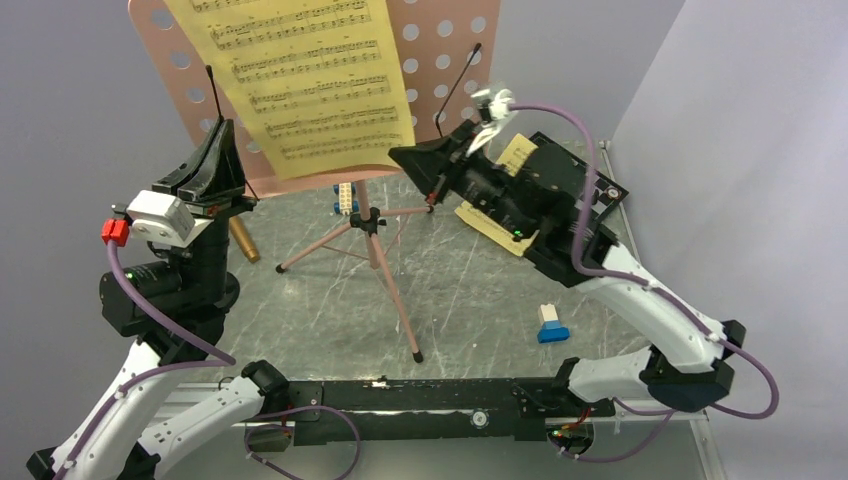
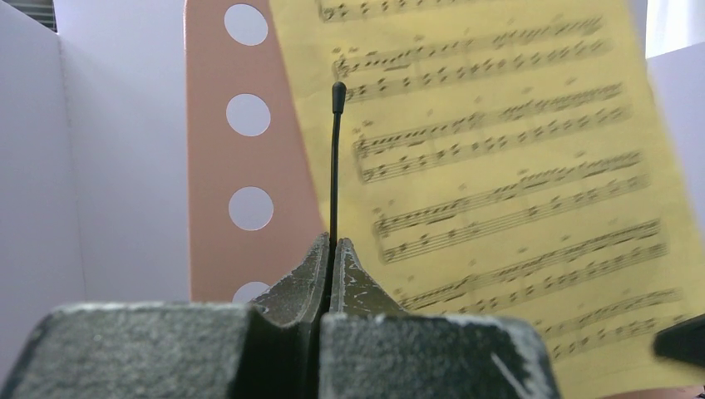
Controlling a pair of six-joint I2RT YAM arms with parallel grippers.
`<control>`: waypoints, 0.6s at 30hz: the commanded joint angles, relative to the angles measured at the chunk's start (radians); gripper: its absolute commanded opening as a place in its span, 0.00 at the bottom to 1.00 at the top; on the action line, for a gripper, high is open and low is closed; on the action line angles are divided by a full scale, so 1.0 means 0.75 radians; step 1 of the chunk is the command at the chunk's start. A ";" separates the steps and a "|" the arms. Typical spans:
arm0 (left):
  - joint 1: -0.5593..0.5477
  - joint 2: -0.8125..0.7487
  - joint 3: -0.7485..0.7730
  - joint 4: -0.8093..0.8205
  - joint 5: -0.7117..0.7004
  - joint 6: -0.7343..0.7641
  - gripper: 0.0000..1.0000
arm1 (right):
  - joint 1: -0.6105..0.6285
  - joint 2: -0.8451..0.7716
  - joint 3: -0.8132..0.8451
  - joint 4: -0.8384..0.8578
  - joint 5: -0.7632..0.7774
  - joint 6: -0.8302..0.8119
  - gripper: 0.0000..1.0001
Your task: Pack up the instrument practice props
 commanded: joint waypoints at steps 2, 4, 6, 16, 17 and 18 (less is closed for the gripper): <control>0.001 0.014 -0.004 0.037 0.023 0.003 0.00 | -0.013 -0.207 -0.011 -0.017 0.009 -0.098 0.00; 0.001 0.018 -0.006 0.039 0.021 0.003 0.00 | -0.013 -0.274 -0.027 -0.049 0.062 -0.131 0.00; 0.000 0.020 -0.009 0.037 0.022 0.003 0.00 | -0.014 -0.352 -0.051 -0.082 0.155 -0.170 0.00; 0.000 0.017 -0.026 0.022 0.026 0.003 0.36 | -0.013 -0.903 -0.505 -0.022 0.454 -0.454 0.00; 0.000 0.012 -0.023 0.016 0.028 0.000 0.42 | -0.013 -0.962 -0.556 -0.017 0.395 -0.483 0.00; 0.000 0.004 -0.020 0.004 0.033 -0.005 0.47 | -0.013 -1.015 -0.609 -0.015 0.341 -0.499 0.00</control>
